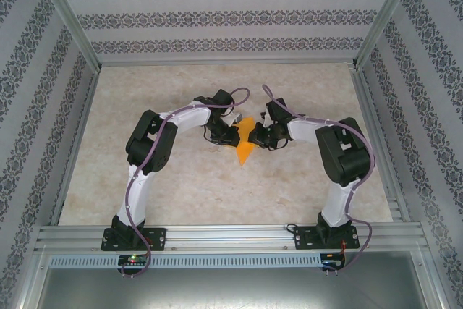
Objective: Fold a paper plane with a square sheet of paper (pick it up from the middle)
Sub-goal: Third fold the triangle at the center of the table.
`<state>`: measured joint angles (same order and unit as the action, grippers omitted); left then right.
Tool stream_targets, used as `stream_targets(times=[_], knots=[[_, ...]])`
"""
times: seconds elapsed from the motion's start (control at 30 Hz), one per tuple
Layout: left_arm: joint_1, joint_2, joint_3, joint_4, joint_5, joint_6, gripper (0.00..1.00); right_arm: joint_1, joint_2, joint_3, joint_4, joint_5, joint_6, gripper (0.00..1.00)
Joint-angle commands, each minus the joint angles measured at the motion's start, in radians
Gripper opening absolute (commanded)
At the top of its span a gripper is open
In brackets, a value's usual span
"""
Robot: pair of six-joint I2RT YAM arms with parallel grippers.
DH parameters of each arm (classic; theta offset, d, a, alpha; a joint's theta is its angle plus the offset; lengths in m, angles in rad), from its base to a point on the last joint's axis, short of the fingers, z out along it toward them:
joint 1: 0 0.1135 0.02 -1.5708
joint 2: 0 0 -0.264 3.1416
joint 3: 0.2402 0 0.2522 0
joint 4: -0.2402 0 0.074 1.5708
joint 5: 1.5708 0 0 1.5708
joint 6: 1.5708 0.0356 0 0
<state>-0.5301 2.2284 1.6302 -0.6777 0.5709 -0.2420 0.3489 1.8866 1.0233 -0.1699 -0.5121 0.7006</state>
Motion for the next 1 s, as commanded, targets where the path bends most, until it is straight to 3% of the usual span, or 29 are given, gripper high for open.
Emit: stream_targets(times=[0.0,0.33,0.77,0.97], knots=[[-0.03,0.121,-0.053,0.003,-0.159,0.03,0.17,-0.029,0.017,0.009,-0.031,0.05,-0.041,0.12],[-0.03,0.124,-0.053,-0.003,-0.167,0.031,0.17,-0.097,-0.023,0.01,-0.113,0.165,-0.099,0.12],[-0.031,0.111,-0.045,0.002,-0.139,0.03,0.16,-0.043,-0.106,0.062,-0.125,0.095,-0.092,0.13],[-0.03,0.111,-0.039,0.001,-0.129,0.029,0.17,-0.016,-0.016,0.105,-0.092,0.055,-0.078,0.14]])
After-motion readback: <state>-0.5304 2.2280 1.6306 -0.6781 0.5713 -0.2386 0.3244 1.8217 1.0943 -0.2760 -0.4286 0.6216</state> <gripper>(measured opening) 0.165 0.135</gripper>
